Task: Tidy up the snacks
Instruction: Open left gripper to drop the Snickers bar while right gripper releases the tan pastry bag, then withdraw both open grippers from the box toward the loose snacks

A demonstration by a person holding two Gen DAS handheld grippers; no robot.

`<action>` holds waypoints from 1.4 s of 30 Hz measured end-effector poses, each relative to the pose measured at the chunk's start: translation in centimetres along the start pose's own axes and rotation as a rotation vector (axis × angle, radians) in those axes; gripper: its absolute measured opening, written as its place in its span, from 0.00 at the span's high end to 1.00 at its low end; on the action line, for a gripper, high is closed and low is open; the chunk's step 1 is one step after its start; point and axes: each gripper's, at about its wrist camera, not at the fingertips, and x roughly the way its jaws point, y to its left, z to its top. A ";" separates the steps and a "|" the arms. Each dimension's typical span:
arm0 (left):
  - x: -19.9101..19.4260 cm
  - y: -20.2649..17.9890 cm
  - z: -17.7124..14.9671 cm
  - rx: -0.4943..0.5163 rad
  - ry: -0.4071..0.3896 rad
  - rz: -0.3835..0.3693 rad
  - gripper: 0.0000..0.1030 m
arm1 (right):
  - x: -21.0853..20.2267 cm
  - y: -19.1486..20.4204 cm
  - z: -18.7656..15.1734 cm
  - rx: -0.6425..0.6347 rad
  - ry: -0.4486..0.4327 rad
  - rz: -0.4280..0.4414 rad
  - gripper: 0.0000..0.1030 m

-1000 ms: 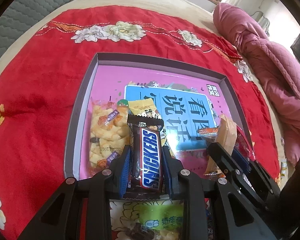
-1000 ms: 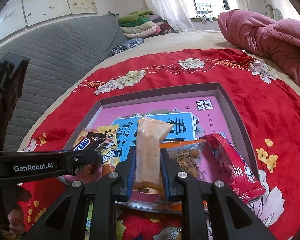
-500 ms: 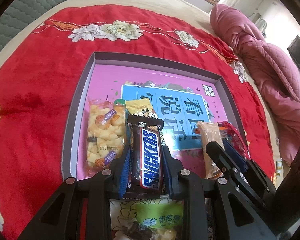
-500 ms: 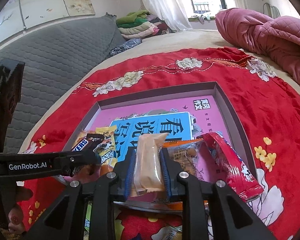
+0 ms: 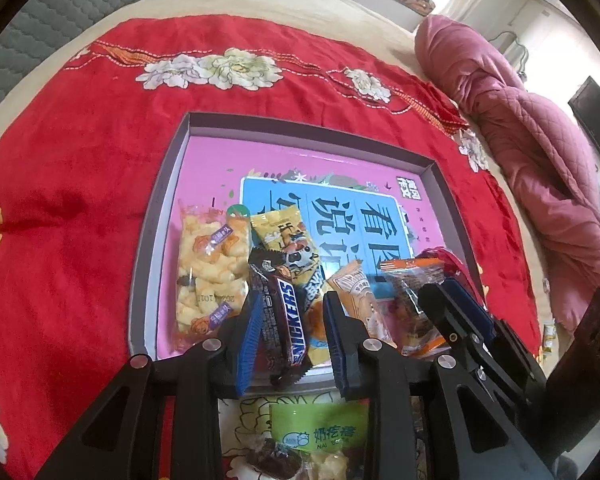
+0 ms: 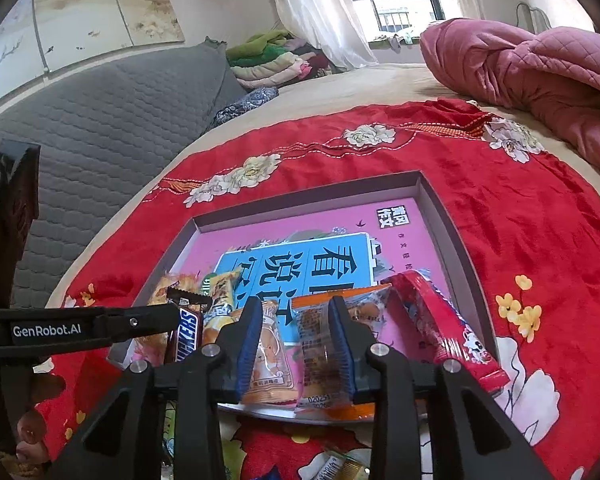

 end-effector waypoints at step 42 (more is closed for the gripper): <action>-6.4 0.2 -2.6 0.018 -0.036 -0.037 0.46 | -9.0 -2.2 -1.0 0.113 -0.082 -0.084 0.30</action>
